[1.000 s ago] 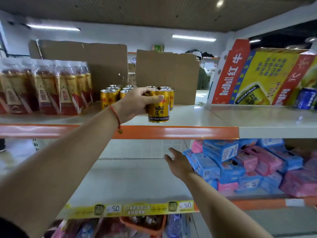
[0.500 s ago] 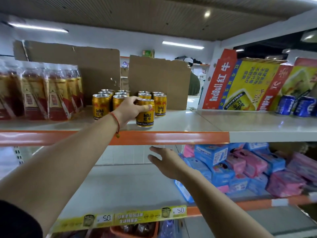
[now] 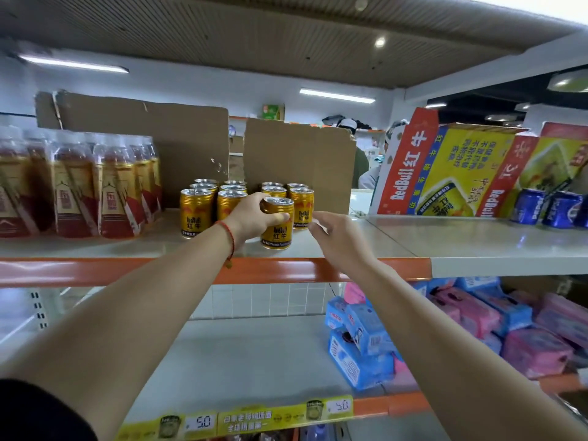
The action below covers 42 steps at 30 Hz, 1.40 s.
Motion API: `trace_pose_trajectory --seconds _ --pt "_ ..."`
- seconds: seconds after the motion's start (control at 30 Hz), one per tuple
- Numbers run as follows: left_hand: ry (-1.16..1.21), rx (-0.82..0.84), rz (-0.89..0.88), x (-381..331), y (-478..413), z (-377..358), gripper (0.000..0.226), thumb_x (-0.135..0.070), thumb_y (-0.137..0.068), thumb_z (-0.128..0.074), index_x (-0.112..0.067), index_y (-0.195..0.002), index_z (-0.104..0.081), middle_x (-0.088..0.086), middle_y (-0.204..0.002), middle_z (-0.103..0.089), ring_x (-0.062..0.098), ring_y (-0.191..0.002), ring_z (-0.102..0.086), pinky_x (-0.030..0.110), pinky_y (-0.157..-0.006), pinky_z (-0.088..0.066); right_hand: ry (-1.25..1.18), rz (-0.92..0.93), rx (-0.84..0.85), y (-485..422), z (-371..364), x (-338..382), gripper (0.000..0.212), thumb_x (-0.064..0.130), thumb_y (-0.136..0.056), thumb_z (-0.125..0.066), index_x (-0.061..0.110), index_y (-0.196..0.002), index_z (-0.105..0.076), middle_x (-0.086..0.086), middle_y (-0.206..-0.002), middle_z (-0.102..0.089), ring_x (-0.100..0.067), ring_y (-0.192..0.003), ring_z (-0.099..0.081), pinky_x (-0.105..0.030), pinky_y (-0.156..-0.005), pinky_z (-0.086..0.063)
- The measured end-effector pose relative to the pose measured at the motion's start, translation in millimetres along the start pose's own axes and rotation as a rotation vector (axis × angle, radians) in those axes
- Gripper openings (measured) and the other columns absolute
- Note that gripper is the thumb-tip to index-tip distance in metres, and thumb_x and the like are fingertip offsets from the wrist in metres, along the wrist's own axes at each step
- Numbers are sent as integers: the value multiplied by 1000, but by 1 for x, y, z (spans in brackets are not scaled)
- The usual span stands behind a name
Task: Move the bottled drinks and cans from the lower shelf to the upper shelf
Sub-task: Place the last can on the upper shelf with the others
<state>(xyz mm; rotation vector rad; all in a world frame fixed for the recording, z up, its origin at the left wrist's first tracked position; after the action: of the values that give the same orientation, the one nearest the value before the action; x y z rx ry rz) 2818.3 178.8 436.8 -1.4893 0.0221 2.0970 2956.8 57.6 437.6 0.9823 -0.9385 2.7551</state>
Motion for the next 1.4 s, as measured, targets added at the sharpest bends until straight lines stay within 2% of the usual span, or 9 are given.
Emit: trace_pose_trajectory --seconds 0.07,0.13,0.47,0.6,0.73,0.87,1.03,1.13,1.4 --pt "-116 -32 -9 -4 -4 3 74 -28 -83 -79 -9 -145 -42 8 -138 -54 25 -127 -53 43 -107 -46 64 -73 60 -9 -3 -9 45 35 -99 -51 19 -141 -53 -2 -139 -59 -23 -127 -55 -31 -102 -42" --pt "-207 -36 -19 -8 -8 3 79 -30 -84 -78 -9 -148 -38 10 -143 -50 27 -130 -50 43 -108 -45 79 -113 94 -13 -6 -15 46 30 -101 -50 15 -145 -46 -6 -145 -52 -25 -132 -49 -26 -100 -37" --pt "-388 -37 -3 -12 -28 0 63 -27 -89 -72 -7 -141 -44 8 -136 -56 27 -123 -55 36 -101 -47 161 -148 133 -41 -24 -19 40 31 -101 -49 15 -138 -52 -13 -132 -62 -29 -115 -60 -28 -85 -44" --pt "-556 -59 36 -16 -31 0 54 -33 -90 -70 -5 -132 -50 12 -129 -60 29 -116 -58 42 -98 -50 165 -145 156 -46 -31 -21 36 30 -100 -50 17 -133 -56 -12 -128 -64 -30 -113 -60 -29 -79 -41" --pt "-560 -25 57 -17 -33 -2 36 -30 -91 -69 -3 -112 -58 9 -115 -65 28 -107 -63 43 -94 -53 166 -152 164 -48 -35 -24 34 30 -100 -51 17 -131 -58 -11 -126 -65 -30 -114 -59 -27 -76 -38" --pt "-566 -25 54 -15 -34 1 28 -29 -92 -68 -9 -107 -54 5 -110 -62 23 -99 -59 42 -95 -53 188 -162 164 -48 -38 -28 43 32 -99 -52 14 -139 -51 -12 -133 -61 -31 -118 -57 -31 -88 -43" --pt "-580 -36 64 -16 -34 1 36 -29 -92 -67 0 -112 -61 16 -113 -67 31 -103 -64 48 -92 -54 190 -182 174 -46 -40 -33 55 34 -99 -52 14 -148 -40 -10 -144 -53 -30 -128 -51 -33 -100 -40" --pt "-601 -38 74 -17 -34 0 34 -30 -93 -66 -2 -110 -58 13 -112 -65 29 -103 -62 46 -94 -53 192 -171 155 -46 -39 -33 54 35 -99 -51 15 -148 -40 -10 -143 -54 -29 -127 -52 -33 -99 -41" --pt "-586 -60 59 -8 -40 0 48 -35 -92 -66 -10 -130 -50 12 -130 -58 30 -117 -56 46 -101 -49 218 -138 128 -45 -39 -31 49 34 -99 -50 16 -145 -45 -10 -135 -60 -30 -119 -57 -33 -93 -43"
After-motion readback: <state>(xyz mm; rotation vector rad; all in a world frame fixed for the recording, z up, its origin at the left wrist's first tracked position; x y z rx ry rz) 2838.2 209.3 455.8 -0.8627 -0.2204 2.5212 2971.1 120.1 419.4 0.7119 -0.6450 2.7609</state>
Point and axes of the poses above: each hand's wrist, its own y-axis away from the middle knuckle, its own z-axis out of the back of the hand, x = y × z, the point moved 9 cm from there along -y, towards the middle knuckle
